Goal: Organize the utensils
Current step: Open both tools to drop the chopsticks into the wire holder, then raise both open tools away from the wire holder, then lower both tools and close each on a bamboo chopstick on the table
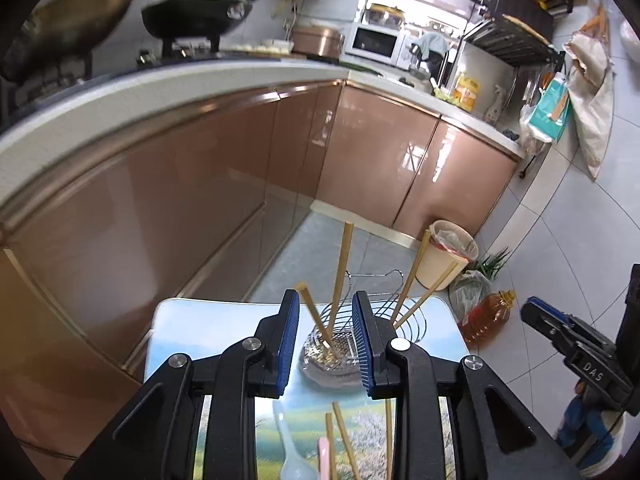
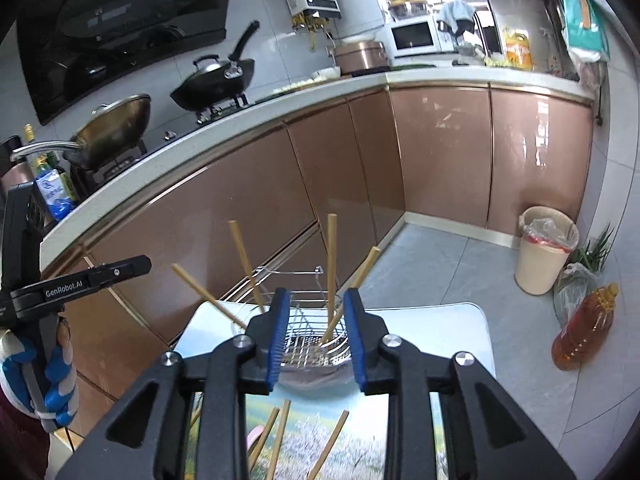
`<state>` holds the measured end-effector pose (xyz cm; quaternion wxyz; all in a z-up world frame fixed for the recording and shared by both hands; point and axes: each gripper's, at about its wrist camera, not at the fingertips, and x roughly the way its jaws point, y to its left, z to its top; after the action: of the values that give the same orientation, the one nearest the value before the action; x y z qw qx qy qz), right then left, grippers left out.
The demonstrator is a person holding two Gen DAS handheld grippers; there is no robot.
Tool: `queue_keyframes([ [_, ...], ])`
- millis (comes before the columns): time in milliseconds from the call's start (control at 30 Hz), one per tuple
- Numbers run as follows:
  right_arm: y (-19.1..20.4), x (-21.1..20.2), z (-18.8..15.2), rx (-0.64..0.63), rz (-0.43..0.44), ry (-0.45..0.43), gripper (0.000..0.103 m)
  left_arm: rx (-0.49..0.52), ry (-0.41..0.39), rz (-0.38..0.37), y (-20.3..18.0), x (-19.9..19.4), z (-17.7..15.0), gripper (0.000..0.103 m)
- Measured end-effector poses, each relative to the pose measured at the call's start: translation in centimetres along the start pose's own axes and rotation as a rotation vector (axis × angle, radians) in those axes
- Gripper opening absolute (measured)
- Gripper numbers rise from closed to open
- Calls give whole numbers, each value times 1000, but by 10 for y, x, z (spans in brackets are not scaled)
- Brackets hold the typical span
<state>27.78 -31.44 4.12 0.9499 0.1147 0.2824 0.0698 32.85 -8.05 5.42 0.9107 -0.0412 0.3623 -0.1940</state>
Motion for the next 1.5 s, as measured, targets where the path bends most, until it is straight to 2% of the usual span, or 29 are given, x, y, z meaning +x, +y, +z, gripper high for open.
queue_keyframes([
  [300, 27, -73, -6, -45, -33, 8, 26, -6, -33, 72, 21, -75, -14, 27],
  [433, 35, -94, -16, -51, -36, 22, 26, -6, -35, 100, 32, -100, -28, 36],
  [700, 46, -101, -50, -57, -40, 90, 26, -2, 13, 133, 54, -109, -65, 40],
  [1000, 47, -56, -85, -49, -22, 204, 26, -34, 114, 134, 84, -76, -103, 40],
  [1500, 40, 52, -139, -29, -7, 435, 26, -47, 356, 119, 106, 43, -152, 40],
])
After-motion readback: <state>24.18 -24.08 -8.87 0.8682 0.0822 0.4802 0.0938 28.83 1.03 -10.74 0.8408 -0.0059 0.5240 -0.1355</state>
